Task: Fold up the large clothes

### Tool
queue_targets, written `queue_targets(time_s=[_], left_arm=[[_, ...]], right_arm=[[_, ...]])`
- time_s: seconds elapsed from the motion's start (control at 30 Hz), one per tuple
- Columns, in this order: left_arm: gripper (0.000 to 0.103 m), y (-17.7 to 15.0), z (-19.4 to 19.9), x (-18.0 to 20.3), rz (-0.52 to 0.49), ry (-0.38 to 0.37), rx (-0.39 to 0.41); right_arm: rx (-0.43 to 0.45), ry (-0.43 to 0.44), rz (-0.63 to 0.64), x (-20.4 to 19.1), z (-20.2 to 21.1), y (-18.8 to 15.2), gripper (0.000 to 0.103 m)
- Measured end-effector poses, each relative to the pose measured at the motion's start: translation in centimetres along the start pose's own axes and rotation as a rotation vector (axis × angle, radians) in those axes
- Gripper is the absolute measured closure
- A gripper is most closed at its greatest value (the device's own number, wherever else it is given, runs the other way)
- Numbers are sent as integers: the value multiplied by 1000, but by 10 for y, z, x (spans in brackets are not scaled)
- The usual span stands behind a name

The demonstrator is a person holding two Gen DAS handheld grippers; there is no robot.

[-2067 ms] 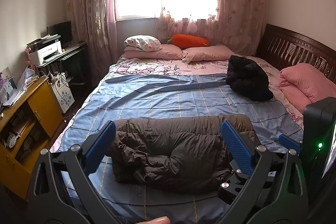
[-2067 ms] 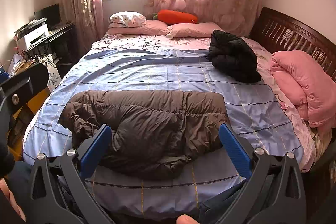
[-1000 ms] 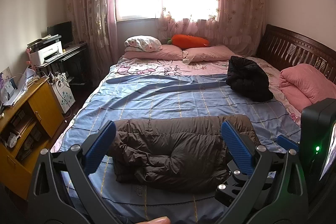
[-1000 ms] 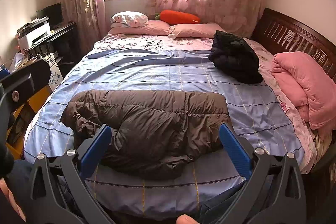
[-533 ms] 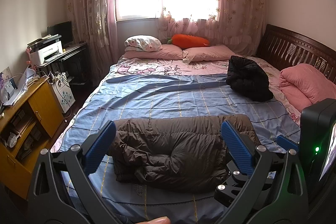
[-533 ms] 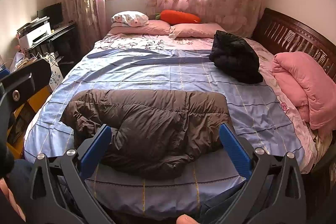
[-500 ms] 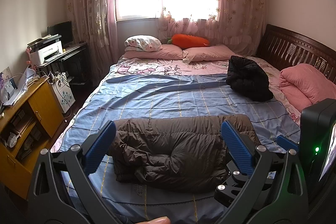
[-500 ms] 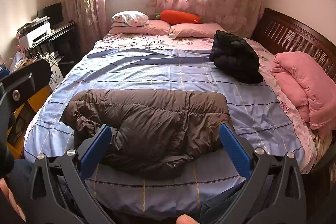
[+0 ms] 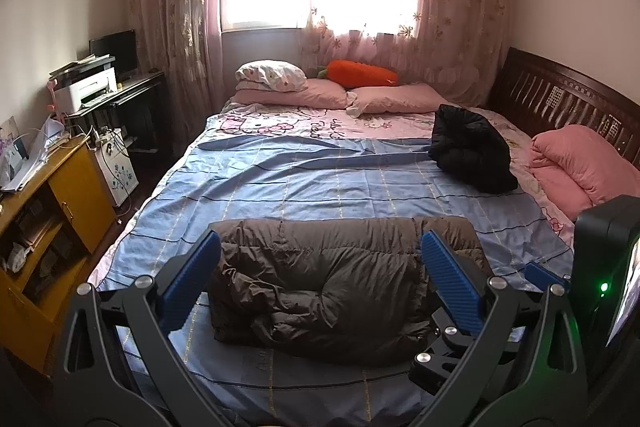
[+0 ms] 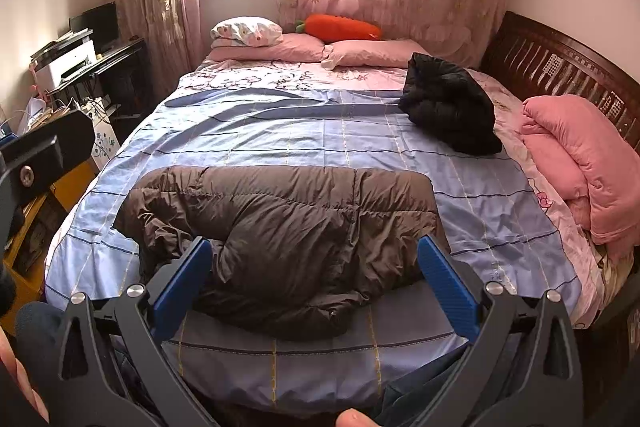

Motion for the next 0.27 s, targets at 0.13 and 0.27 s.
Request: queue_targets(time_s=[0.13, 0.27], left_arm=[[2, -3, -6, 2, -9, 1, -17], [2, -7, -18, -1, -12, 10, -38]], right_arm=[[-8, -1, 2, 3, -4, -3, 1], [-21, -4, -3, 10, -15, -3, 1]])
Point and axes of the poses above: each gripper's, at about its wrist camera, not at the fingertips, and z roughly against the way its jaws point, x to its right, y to its top, the point moved 9 cm from there along -z, roughly the way its jaws point, and after that the axes turned 2 degrees about -y, right-handed, at the moved point
